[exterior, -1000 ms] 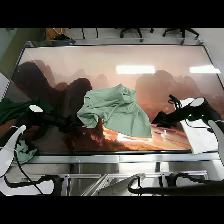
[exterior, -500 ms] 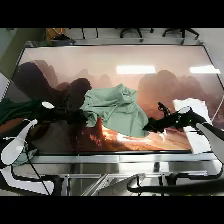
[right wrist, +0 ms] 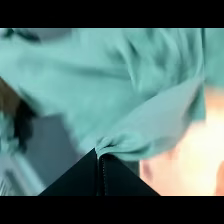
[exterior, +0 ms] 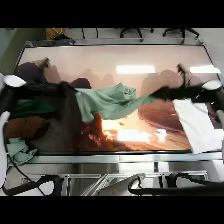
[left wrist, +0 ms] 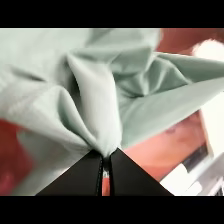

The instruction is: Fold the shirts.

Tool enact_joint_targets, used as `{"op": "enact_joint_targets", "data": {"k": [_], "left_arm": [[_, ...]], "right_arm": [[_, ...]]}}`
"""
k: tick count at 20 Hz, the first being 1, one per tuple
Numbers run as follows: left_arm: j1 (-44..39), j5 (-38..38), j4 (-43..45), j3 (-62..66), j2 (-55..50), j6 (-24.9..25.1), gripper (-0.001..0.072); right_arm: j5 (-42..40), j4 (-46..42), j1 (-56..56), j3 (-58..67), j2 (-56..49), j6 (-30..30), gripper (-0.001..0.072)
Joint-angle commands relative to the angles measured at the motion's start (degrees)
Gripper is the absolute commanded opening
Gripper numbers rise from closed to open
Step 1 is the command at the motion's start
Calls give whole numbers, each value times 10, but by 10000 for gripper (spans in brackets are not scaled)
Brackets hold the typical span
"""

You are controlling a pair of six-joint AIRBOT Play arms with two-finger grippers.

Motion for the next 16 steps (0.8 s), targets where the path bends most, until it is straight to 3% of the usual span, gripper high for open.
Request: {"op": "enact_joint_targets", "data": {"k": [1,4,7,12,16], "left_arm": [[43,-19,-2,162,103,-27,17],[80,2,-1,319,166,-28,17],[161,23,1,419,223,-28,17],[351,24,-2,360,307,-17,17],[320,-39,-66,276,282,38,17]], "right_arm": [[1,51,-54,234,53,-1,16],[-40,48,-87,395,78,6,15],[-91,37,-109,464,114,7,16],[-126,-57,-112,464,158,7,16],[-83,-60,-111,419,131,7,16]]}}
